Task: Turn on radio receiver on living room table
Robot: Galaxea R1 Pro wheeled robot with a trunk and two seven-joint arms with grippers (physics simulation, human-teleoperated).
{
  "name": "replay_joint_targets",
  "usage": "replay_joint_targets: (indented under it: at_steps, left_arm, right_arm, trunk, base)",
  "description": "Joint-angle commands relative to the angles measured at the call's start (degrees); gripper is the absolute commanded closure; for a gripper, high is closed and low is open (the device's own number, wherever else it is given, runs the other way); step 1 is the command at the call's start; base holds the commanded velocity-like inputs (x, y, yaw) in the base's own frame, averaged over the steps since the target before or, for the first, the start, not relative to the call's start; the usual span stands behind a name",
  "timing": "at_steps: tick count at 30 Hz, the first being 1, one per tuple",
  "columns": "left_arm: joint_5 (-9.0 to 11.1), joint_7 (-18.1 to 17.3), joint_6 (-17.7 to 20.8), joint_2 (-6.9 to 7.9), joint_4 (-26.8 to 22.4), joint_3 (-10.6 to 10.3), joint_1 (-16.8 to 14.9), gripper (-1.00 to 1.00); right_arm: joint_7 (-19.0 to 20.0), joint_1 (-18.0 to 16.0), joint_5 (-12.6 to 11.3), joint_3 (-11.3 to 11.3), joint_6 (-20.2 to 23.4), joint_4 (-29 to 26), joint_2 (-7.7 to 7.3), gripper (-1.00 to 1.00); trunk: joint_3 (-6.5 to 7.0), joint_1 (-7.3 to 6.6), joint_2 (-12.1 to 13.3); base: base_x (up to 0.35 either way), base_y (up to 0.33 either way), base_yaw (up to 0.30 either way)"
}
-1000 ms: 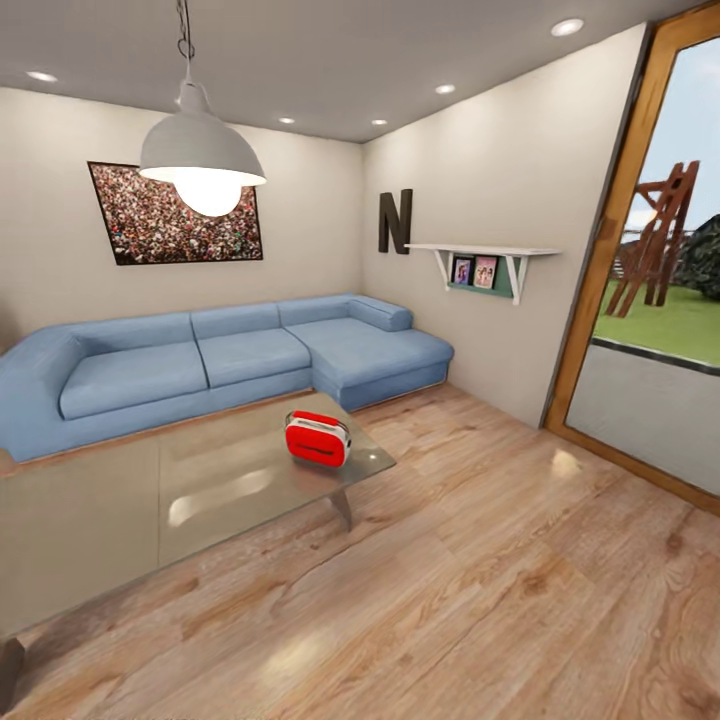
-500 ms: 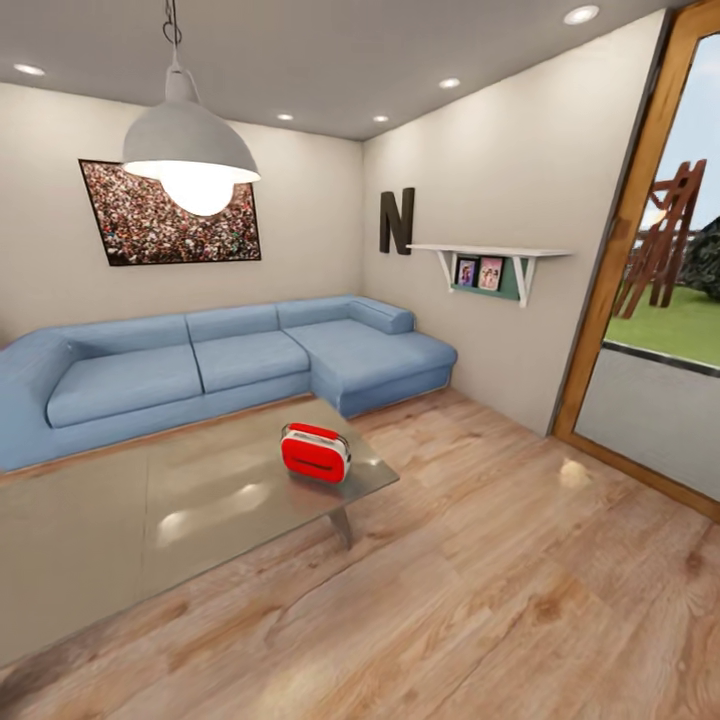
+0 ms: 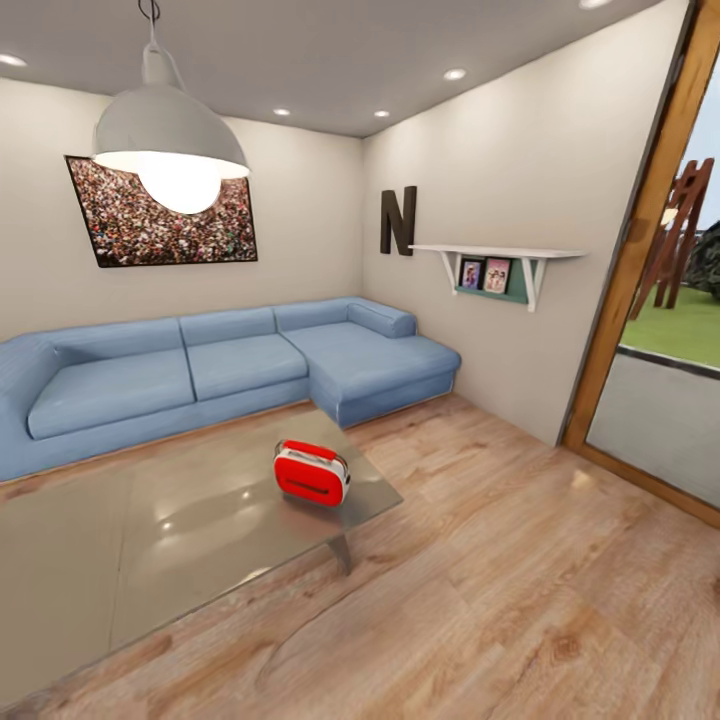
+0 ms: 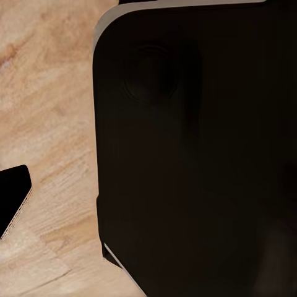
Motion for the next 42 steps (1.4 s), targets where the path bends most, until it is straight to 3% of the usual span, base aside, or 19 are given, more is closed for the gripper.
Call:
replay_joint_targets:
  at_steps: [1, 34, 42]
  left_arm:
    - [0.0, 0.01, 0.0, 0.0, 0.0, 0.0, 0.0, -1.0]
    - [0.0, 0.17, 0.18, 0.0, 0.0, 0.0, 0.0, -1.0]
    - [0.0, 0.08, 0.18, 0.0, -0.01, 0.0, 0.0, -1.0]
  right_arm:
    - [0.06, 0.0, 0.04, 0.01, 0.01, 0.0, 0.0, -1.0]
    - [-0.17, 0.0, 0.44, 0.04, -0.04, 0.0, 0.35, -1.0]
    - [-0.24, 0.0, 0.42, 0.04, -0.16, 0.0, 0.35, -1.0]
  trunk:
    - [0.0, 0.0, 0.0]
    - [0.0, 0.0, 0.0]
    - [0.0, 0.0, 0.0]
  base:
    - [0.322, 0.0, 0.0]
    - [0.322, 0.0, 0.001]
    - [0.322, 0.0, 0.176]
